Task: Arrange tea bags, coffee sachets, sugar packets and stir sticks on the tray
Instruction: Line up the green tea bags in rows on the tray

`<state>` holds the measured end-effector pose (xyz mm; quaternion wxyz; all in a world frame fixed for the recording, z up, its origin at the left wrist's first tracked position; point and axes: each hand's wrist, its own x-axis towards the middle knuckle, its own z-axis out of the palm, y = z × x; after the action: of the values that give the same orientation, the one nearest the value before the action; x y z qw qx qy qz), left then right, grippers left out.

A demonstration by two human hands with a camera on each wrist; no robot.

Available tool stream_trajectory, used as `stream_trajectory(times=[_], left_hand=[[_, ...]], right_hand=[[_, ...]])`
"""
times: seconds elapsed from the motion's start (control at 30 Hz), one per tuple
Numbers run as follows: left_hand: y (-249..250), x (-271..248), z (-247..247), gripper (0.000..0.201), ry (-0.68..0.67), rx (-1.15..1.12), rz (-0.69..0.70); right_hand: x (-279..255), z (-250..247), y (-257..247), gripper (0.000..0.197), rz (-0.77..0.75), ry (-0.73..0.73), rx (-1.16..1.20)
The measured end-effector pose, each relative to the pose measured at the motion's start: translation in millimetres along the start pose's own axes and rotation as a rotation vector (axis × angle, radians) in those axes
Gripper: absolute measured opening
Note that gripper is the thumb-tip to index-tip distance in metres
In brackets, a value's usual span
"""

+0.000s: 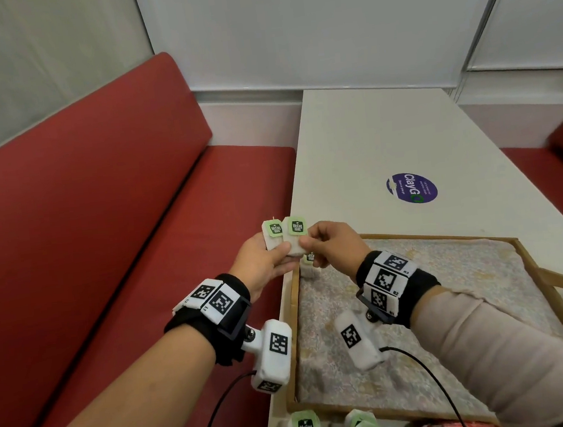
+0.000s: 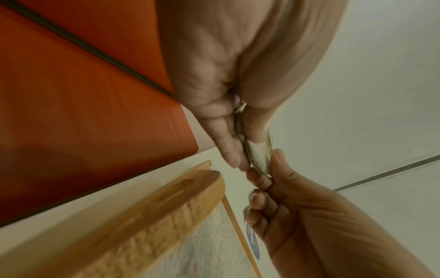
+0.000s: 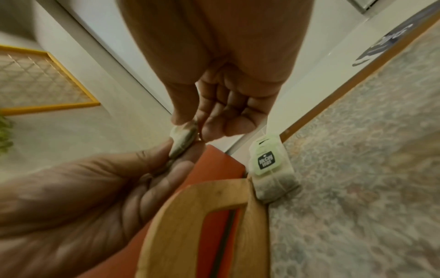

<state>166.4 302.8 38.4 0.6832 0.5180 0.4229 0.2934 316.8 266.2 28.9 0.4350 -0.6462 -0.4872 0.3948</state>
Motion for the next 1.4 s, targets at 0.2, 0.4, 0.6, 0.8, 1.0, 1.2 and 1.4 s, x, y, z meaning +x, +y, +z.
stream_trajectory(times=[0.2, 0.4, 0.6, 0.8, 1.0, 1.2, 1.4], left_hand=[[2.2, 0.0, -0.9, 0.024, 0.098, -0.037, -0.044], [-1.5, 3.4, -5.8, 0.023, 0.154, 0.060, -0.034], [-5.1, 7.9, -7.7, 0.012, 0.164, 0.150, -0.023], [-6.1, 9.8, -8.4, 0.015, 0.160, 0.166, -0.023], [-4.0, 8.2, -9.6, 0.017, 0.144, 0.178, -0.019], [-2.5, 6.0, -9.4, 0.013, 0.132, 0.174, -0.009], [-2.9, 4.6, -6.1, 0.012, 0.117, 0.167, 0.001]], right_hand=[[0.3, -8.8, 11.2, 0.013, 0.106, 0.065, 0.028], [-5.0, -14.0, 31.6, 0.023, 0.330, 0.002, -0.131], [-3.8, -5.6, 31.1, 0.021, 0.414, -0.032, -0.120], [-0.9, -0.1, 25.0, 0.020, 0.467, -0.007, -0.190], [4.5, 5.1, 20.7, 0.022, 0.457, -0.019, -0.396], [-0.4, 3.6, 13.8, 0.036, 0.287, 0.090, -0.524], [-3.1, 9.3, 13.4, 0.023, 0.167, 0.042, -0.511]])
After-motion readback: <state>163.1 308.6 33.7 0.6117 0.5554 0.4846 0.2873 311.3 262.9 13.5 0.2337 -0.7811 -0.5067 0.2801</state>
